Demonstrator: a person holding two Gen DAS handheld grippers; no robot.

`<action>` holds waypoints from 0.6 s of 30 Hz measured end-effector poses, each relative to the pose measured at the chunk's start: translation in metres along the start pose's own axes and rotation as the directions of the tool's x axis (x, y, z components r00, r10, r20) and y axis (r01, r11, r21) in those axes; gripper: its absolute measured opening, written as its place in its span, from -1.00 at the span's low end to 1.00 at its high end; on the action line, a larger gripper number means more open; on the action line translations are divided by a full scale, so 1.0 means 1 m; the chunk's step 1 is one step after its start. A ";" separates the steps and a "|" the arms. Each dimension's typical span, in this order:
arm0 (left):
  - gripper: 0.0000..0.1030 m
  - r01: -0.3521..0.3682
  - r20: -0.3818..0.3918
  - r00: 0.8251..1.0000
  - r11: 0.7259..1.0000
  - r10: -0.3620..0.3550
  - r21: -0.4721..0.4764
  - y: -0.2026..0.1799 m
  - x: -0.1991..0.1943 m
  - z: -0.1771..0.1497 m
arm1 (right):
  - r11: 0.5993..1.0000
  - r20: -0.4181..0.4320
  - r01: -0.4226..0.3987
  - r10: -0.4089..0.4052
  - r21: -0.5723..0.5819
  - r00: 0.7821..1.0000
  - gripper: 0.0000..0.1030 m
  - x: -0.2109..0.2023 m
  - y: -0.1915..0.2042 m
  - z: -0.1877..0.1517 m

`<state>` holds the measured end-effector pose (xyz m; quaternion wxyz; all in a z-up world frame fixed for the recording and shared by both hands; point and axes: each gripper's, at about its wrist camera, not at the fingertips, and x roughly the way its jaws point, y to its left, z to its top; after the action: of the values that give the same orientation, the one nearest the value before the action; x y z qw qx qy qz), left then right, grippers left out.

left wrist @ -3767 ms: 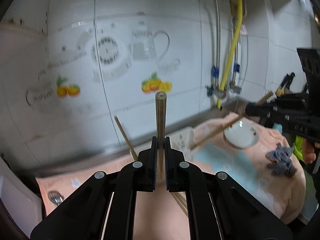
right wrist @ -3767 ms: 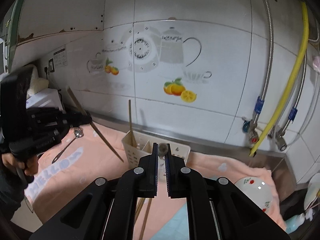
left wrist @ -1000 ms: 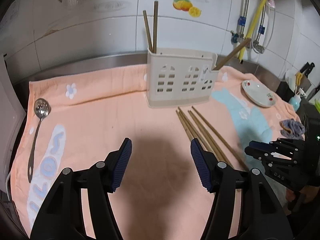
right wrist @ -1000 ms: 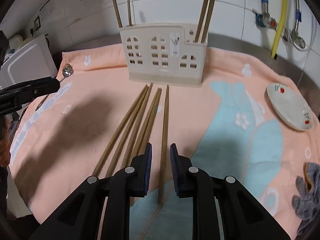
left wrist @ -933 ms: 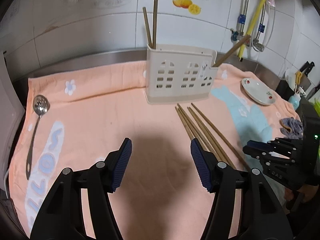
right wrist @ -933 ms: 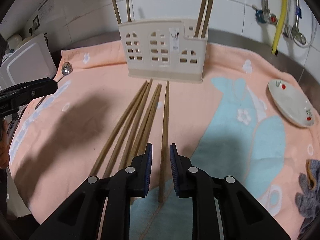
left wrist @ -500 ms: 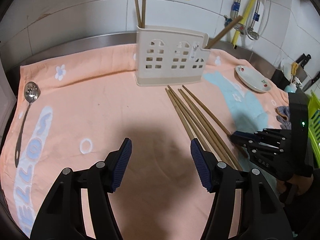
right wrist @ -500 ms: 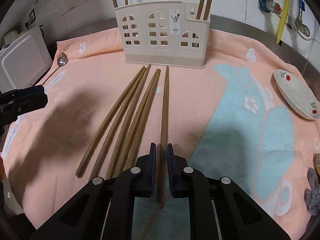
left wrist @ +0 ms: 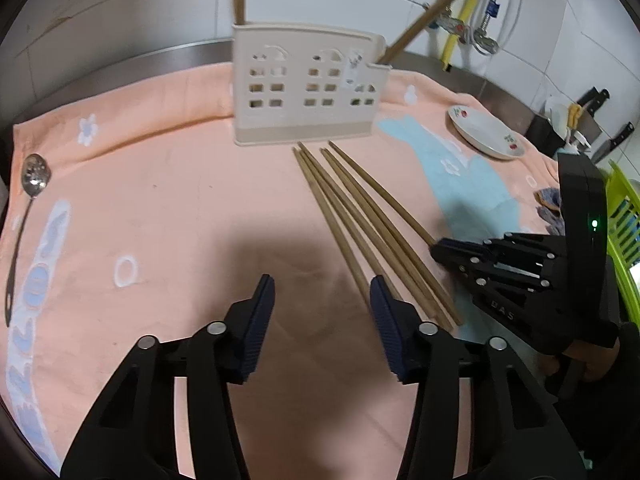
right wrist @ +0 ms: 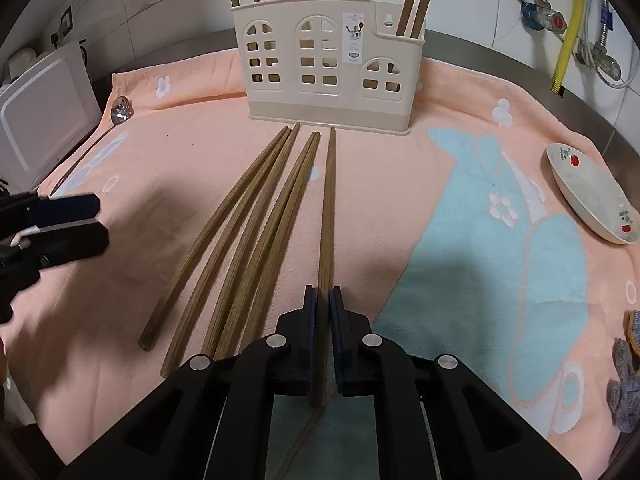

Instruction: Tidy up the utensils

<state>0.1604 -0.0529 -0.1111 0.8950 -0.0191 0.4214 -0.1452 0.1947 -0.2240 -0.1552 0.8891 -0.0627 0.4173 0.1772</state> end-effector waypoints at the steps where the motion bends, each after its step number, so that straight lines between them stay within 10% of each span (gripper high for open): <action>1: -0.09 0.004 -0.005 1.000 1.000 -0.004 0.000 -0.002 0.002 -0.001 | 1.000 0.000 -0.001 0.001 0.001 1.000 -0.87 0.000 0.000 0.000; 18: -0.63 0.028 -0.099 0.995 0.999 -0.031 -0.033 -0.026 0.039 0.000 | 0.999 0.092 -0.033 0.030 0.039 0.995 -0.88 -0.030 -0.013 0.000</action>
<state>0.1774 -0.0880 -0.1363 0.8702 -0.0322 0.4674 -0.1526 0.1817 -0.2439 -0.1324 0.9055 -0.0299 0.3805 0.1855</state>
